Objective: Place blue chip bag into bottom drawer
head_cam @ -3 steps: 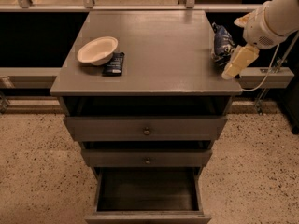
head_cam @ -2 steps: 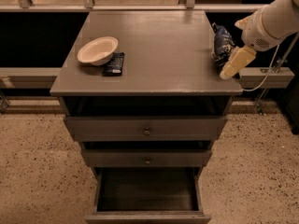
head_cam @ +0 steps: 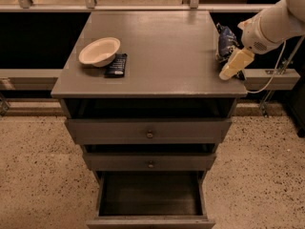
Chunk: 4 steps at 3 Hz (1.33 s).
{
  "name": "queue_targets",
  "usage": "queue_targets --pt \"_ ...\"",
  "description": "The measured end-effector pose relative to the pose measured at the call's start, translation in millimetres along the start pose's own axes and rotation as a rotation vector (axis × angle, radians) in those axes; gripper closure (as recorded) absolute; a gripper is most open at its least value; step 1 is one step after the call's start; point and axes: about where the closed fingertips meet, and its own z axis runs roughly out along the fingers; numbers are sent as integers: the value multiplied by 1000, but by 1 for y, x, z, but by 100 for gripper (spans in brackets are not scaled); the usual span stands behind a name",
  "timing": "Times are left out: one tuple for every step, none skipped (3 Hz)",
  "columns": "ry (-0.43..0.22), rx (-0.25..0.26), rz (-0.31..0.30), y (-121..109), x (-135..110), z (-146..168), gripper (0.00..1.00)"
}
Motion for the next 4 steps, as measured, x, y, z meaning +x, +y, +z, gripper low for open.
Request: queue_targets --pt "3 26 22 -5 2 12 0" --pt "-6 44 23 -7 2 23 19" --pt "15 47 38 -7 12 38 43" --pt "5 45 35 -7 8 43 66"
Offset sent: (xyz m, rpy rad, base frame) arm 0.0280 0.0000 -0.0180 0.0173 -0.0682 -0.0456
